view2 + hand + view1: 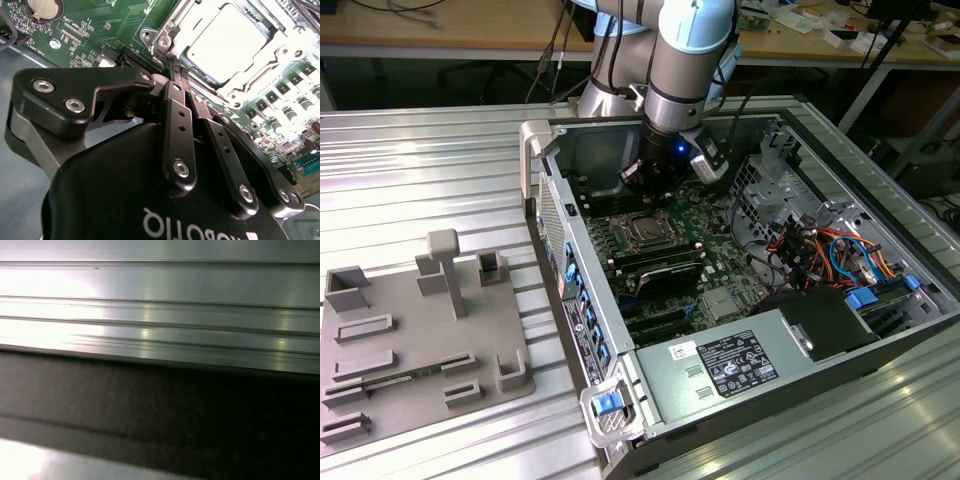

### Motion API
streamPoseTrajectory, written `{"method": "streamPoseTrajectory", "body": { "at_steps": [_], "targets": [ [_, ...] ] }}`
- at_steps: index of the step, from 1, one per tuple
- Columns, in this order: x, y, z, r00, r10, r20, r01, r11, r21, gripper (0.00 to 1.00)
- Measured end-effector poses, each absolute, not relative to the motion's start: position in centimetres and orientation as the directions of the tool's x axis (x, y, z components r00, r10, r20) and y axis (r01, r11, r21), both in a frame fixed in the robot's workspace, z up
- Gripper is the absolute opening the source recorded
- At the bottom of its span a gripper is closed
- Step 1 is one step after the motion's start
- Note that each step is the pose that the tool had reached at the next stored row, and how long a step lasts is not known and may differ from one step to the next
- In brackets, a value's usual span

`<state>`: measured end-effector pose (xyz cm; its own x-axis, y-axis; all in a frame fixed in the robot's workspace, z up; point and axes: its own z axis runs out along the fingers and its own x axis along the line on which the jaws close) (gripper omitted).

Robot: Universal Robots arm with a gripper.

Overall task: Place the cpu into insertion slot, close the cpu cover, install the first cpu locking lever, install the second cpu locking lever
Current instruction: 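Install the first cpu locking lever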

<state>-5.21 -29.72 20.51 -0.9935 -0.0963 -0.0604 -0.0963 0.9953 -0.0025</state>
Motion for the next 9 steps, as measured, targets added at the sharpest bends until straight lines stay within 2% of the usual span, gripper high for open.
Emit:
{"method": "streamPoseTrajectory", "body": {
  "at_steps": [9],
  "targets": [
    [-5.21, -29.82, 20.38, -0.994, -0.096, -0.060, -0.096, 0.995, -0.003, 0.11]
  ]
}}
